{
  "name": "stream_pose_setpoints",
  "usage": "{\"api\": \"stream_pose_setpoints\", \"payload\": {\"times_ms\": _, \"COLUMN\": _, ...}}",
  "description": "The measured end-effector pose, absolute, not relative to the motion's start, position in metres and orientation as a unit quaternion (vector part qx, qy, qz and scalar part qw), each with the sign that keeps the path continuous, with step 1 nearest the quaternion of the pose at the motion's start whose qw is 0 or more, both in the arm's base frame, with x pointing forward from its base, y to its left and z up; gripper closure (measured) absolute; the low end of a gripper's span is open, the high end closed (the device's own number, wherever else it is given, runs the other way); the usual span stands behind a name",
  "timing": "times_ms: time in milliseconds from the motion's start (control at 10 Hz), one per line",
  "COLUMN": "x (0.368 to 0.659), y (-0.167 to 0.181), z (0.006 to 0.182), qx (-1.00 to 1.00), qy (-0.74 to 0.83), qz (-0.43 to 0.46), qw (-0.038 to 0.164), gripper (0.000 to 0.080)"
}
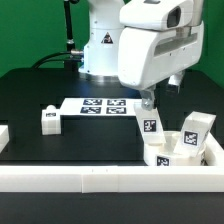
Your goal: Assemble stool
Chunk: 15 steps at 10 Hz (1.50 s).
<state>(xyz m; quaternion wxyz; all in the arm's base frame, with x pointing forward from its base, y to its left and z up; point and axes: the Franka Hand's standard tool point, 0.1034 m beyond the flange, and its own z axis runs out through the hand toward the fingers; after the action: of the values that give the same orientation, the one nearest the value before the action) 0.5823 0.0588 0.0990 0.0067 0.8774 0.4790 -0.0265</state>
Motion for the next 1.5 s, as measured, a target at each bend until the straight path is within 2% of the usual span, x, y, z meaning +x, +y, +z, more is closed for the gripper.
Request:
{"api": "stream_pose_setpoints", "payload": {"times_ms": 200, "x": 0.582, "y": 0.055, "z": 0.099, "qx": 0.816, "qy": 0.576, "qz": -0.034, "qw": 0.014, "gripper": 0.015}}
{"api": "stream_pose_setpoints", "payload": {"times_ms": 600, "x": 0.581, "y": 0.045, "z": 0.091, "qx": 0.667, "qy": 0.743, "qz": -0.054, "qw": 0.016, "gripper": 0.015}}
{"api": "stream_pose_setpoints", "payload": {"times_ms": 900, "x": 0.579, "y": 0.041, "z": 0.085, "qx": 0.676, "qy": 0.735, "qz": -0.058, "qw": 0.014, "gripper": 0.015}}
{"api": "stream_pose_setpoints", "payload": {"times_ms": 1000, "x": 0.579, "y": 0.041, "z": 0.085, "qx": 0.678, "qy": 0.733, "qz": -0.058, "qw": 0.014, "gripper": 0.0284}}
{"api": "stream_pose_setpoints", "payload": {"times_ms": 1100, "x": 0.579, "y": 0.041, "z": 0.085, "qx": 0.678, "qy": 0.732, "qz": -0.058, "qw": 0.014, "gripper": 0.0284}}
{"api": "stream_pose_setpoints", "payload": {"times_ms": 1200, "x": 0.579, "y": 0.04, "z": 0.086, "qx": 0.68, "qy": 0.731, "qz": -0.058, "qw": 0.014, "gripper": 0.0436}}
{"api": "stream_pose_setpoints", "payload": {"times_ms": 1300, "x": 0.579, "y": 0.039, "z": 0.085, "qx": 0.684, "qy": 0.727, "qz": -0.058, "qw": 0.014, "gripper": 0.0466}}
{"api": "stream_pose_setpoints", "payload": {"times_ms": 1500, "x": 0.579, "y": 0.039, "z": 0.085, "qx": 0.706, "qy": 0.706, "qz": -0.058, "qw": 0.016, "gripper": 0.0466}}
